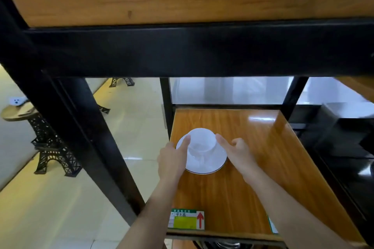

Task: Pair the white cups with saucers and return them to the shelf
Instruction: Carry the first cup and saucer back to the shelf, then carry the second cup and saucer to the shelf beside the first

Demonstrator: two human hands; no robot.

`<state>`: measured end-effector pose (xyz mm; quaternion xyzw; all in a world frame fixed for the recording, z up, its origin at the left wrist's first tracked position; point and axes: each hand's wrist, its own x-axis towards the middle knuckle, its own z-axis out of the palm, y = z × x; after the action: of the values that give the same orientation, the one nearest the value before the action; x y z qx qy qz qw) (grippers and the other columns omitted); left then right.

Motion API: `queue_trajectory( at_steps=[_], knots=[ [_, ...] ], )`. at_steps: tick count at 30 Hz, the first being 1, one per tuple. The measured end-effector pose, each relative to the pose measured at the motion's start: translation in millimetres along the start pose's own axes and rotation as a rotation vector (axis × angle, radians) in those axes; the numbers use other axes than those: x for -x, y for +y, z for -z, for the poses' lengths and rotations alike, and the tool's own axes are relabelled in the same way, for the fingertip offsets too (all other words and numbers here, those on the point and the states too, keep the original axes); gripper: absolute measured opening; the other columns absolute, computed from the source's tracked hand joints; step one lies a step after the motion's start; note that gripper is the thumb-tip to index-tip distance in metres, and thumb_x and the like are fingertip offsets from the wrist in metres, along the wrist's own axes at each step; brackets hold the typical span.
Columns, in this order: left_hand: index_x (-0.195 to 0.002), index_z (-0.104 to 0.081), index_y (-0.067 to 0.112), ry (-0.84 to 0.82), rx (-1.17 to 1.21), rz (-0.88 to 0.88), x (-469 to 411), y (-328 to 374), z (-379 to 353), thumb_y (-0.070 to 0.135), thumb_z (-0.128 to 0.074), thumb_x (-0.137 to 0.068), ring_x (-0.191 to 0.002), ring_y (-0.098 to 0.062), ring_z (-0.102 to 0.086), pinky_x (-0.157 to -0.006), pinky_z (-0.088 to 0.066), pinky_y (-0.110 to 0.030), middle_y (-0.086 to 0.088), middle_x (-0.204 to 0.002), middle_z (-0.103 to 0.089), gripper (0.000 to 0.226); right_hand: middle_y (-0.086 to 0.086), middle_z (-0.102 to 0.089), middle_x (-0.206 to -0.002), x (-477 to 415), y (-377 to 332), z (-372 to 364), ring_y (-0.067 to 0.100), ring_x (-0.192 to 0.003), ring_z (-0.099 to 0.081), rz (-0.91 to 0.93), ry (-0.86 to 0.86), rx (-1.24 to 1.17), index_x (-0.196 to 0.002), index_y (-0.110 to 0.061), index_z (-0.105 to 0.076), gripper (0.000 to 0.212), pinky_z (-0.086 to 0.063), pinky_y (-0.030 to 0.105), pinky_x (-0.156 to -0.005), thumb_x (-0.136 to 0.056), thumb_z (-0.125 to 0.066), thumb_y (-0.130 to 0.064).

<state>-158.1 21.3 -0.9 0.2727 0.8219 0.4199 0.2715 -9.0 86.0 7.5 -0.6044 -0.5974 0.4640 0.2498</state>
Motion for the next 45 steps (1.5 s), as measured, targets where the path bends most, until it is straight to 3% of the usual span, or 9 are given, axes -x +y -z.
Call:
queue_trajectory(
  at_steps=[5,11,19,23,26,30,38,42,45],
  knots=[
    [-0.138,-0.044,0.016,0.145,-0.257,-0.318,25.2,5.3,2.7,0.060,-0.043,-0.086,-0.127,-0.029,-0.045,-0.105,-0.035,-0.044,-0.010,-0.138,-0.052,0.068,0.003,-0.029,-0.155,31.1,12.9,25.5,0.024,-0.139,-0.032,0.123,0.054,0.157,-0.148,-0.028,-0.018,0.091,-0.035,0.048,-0.109,-0.075,-0.046,-0.074],
    [-0.143,-0.037,0.016,0.002,-0.238,-0.561,85.5,11.8,-16.1,0.049,-0.056,-0.087,-0.137,-0.022,-0.034,-0.112,-0.027,-0.036,-0.006,-0.148,-0.042,0.068,-0.008,-0.010,-0.160,91.3,50.1,70.9,0.014,-0.146,-0.012,0.297,0.097,0.419,-0.147,-0.041,0.004,0.090,-0.018,0.045,-0.118,-0.078,-0.046,-0.070],
    [-0.146,-0.031,0.025,-0.186,-0.294,-0.702,207.8,1.0,-69.1,0.070,-0.044,-0.079,-0.140,-0.024,-0.031,-0.112,-0.028,-0.040,-0.005,-0.150,-0.039,0.081,-0.008,-0.011,-0.160,206.1,127.8,151.0,0.011,-0.145,-0.015,0.429,0.213,0.651,-0.134,-0.051,0.023,0.085,-0.016,0.031,-0.115,-0.077,-0.037,-0.074],
    [-0.146,-0.032,0.028,-0.280,-0.309,-0.849,295.4,-2.2,-106.4,0.075,-0.032,-0.074,-0.139,-0.022,-0.033,-0.110,-0.032,-0.037,-0.001,-0.150,-0.041,0.086,-0.007,-0.016,-0.159,264.8,182.8,203.1,0.017,-0.143,-0.024,0.352,0.343,0.620,-0.135,-0.056,0.022,0.083,-0.023,0.038,-0.114,-0.071,-0.024,-0.083],
    [-0.144,-0.036,0.027,-0.398,-0.321,-0.963,370.2,-6.2,-142.0,0.073,-0.028,-0.072,-0.137,-0.019,-0.036,-0.107,-0.031,-0.030,-0.001,-0.148,-0.044,0.086,0.005,-0.044,-0.147,313.7,228.6,244.3,0.025,-0.131,-0.048,0.291,0.521,0.598,-0.146,-0.044,-0.003,0.085,-0.042,0.043,-0.102,-0.075,-0.033,-0.079],
    [-0.140,-0.044,0.018,-0.567,-0.302,-1.117,471.4,-8.8,-189.1,0.067,-0.031,-0.075,-0.129,-0.023,-0.048,-0.104,-0.038,-0.036,-0.005,-0.138,-0.054,0.082,0.005,-0.046,-0.146,391.9,289.8,298.9,0.020,-0.133,-0.046,0.140,0.667,0.602,-0.147,-0.031,-0.023,0.089,-0.040,0.037,-0.098,-0.071,-0.042,-0.072],
    [-0.142,-0.041,0.020,-0.880,-0.270,-1.265,639.5,-21.9,-256.3,0.063,-0.049,-0.077,-0.130,-0.021,-0.045,-0.107,-0.035,-0.034,-0.006,-0.139,-0.053,0.078,0.003,-0.035,-0.151,558.1,395.7,395.2,0.023,-0.136,-0.037,-0.207,0.936,0.567,-0.143,-0.039,0.007,0.093,-0.031,0.036,-0.105,-0.068,-0.029,-0.080],
    [-0.142,-0.040,0.018,-1.023,-0.258,-1.347,716.4,-18.9,-287.2,0.073,-0.031,-0.069,-0.134,-0.021,-0.040,-0.108,-0.031,-0.032,-0.005,-0.143,-0.048,0.093,0.000,-0.034,-0.151,631.3,436.1,430.2,0.022,-0.134,-0.038,-0.356,1.095,0.491,-0.148,-0.039,-0.002,0.091,-0.029,0.039,-0.106,-0.069,-0.032,-0.075],
    [-0.142,-0.041,0.016,-1.117,-0.228,-1.365,774.0,-24.1,-315.4,0.069,-0.044,-0.074,-0.133,-0.023,-0.041,-0.109,-0.033,-0.036,-0.007,-0.143,-0.048,0.085,0.003,-0.041,-0.146,678.6,467.4,455.8,0.024,-0.131,-0.041,-0.424,1.203,0.461,-0.149,-0.031,-0.012,0.092,-0.037,0.042,-0.103,-0.071,-0.042,-0.070]
  ],
)
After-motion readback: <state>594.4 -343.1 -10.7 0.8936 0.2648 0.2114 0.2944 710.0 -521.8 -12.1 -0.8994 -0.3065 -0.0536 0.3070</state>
